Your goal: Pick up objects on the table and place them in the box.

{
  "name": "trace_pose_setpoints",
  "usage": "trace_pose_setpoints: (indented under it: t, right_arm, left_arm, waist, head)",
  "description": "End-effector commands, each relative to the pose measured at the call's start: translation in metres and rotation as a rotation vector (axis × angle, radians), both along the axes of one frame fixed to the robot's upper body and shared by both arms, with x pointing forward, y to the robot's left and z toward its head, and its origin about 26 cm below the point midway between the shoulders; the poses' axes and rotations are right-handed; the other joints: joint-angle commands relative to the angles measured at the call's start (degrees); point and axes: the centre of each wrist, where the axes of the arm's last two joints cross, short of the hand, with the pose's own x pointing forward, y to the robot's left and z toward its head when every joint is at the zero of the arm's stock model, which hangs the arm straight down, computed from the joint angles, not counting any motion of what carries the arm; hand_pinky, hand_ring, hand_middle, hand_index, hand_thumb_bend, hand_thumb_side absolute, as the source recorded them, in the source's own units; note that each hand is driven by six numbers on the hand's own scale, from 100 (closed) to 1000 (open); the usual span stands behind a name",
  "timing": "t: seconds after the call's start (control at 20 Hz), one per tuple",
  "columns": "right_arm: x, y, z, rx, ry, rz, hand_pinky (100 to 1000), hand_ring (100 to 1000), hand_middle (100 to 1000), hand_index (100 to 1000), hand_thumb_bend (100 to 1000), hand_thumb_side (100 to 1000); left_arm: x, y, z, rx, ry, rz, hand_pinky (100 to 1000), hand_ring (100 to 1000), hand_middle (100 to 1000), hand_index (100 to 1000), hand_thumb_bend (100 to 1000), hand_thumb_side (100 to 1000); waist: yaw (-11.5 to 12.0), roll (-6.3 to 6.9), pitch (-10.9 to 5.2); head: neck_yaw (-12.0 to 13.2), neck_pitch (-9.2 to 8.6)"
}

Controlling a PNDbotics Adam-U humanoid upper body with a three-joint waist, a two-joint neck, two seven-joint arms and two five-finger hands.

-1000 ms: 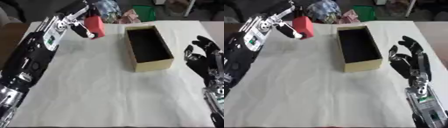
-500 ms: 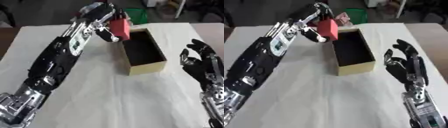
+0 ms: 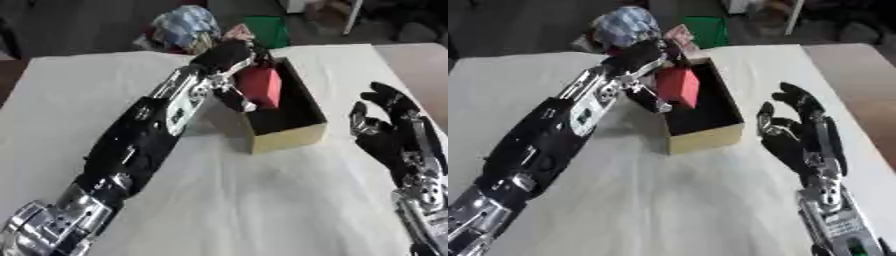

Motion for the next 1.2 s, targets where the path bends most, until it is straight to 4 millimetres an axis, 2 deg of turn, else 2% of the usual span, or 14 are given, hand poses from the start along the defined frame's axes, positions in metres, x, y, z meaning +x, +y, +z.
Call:
trace_pose_setpoints:
  t: [0.05, 0.15, 0.3, 0.4, 0.6, 0.65, 0.9, 1.2]
  right_arm:
    - [0.0, 0.0, 0.01, 0.005, -0.031, 0.01, 665, 930, 713, 841, 100, 100]
    - [0.0, 0.0, 0.009, 0.005, -0.03, 0.008, 665, 930, 713, 841, 100, 100]
    - [0.0, -0.001, 0.008, 0.006, -0.028, 0.006, 665, 930, 713, 841, 100, 100]
    - [0.0, -0.001, 0.008, 0.005, -0.026, 0.004, 665, 930, 713, 841, 100, 100]
    - [0.0, -0.005, 0.006, 0.003, -0.021, -0.012, 665, 931, 714, 840, 100, 100]
    - [0.0, -0.007, 0.005, 0.002, -0.021, -0.018, 665, 930, 714, 840, 100, 100]
    - [0.001, -0.015, 0.006, -0.007, -0.028, -0.053, 665, 931, 715, 840, 100, 100]
    - [0.0, -0.031, 0.008, -0.024, -0.038, -0.122, 665, 931, 716, 840, 100, 100]
  left_arm:
    - [-0.002, -0.006, 0.008, 0.01, -0.026, -0.03, 799, 783, 836, 905, 678, 100]
    - [-0.003, -0.007, 0.007, 0.019, -0.012, -0.046, 826, 816, 870, 933, 717, 100]
    - [-0.006, -0.007, 0.009, 0.008, 0.018, -0.07, 857, 848, 901, 960, 764, 259]
    - [-0.008, -0.006, 0.013, -0.017, 0.037, -0.088, 863, 850, 903, 963, 758, 292]
    - [-0.017, -0.002, 0.031, -0.131, 0.048, -0.127, 845, 803, 839, 924, 644, 257]
    - [-0.021, 0.001, 0.037, -0.178, 0.047, -0.138, 827, 753, 780, 897, 529, 125]
    - [-0.054, 0.027, 0.067, -0.428, 0.069, -0.174, 799, 682, 685, 850, 356, 122]
    - [-0.111, 0.085, 0.08, -0.688, 0.064, -0.175, 786, 653, 640, 831, 301, 109]
  waist:
    - [-0.1, -0.13, -0.93]
    - [0.0, -0.1, -0.95]
    - [0.2, -0.06, -1.01]
    - [0.4, -0.08, -1.03]
    - [1.1, -0.06, -1.2]
    - [1.5, -0.01, -1.25]
    - [3.5, 0.21, -1.18]
    - [6.1, 0.27, -1.34]
  head:
    - [0.0, -0.71]
    - [0.0, -0.74]
    - [-0.2, -0.79]
    - [-0.4, -0.75]
    - [-0.8, -0.59]
    - [-1.0, -0.57]
    - [-1.9, -0.73]
    - [-3.3, -0.58]
